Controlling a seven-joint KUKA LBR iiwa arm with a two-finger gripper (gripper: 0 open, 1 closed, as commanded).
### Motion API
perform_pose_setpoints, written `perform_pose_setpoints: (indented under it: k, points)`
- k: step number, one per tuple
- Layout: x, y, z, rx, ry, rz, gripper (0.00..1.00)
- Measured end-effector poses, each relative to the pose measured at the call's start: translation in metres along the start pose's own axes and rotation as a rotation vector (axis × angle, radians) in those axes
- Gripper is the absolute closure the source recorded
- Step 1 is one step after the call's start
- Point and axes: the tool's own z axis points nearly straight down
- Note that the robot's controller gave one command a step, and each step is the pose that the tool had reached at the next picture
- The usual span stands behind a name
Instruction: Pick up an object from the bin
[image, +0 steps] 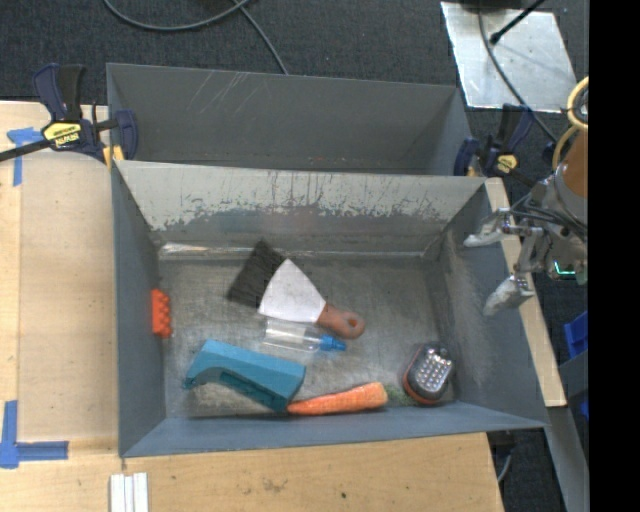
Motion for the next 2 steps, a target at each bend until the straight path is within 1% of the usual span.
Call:
perform_pose_setpoints:
  k: [1, 2]
  points:
    - [-0.002, 0.001, -0.005, 0.002, -0.008, -0.003, 0.00]
    - [0.025, 0.024, 0.045, 0.003, -0.013, 0.019, 0.00]
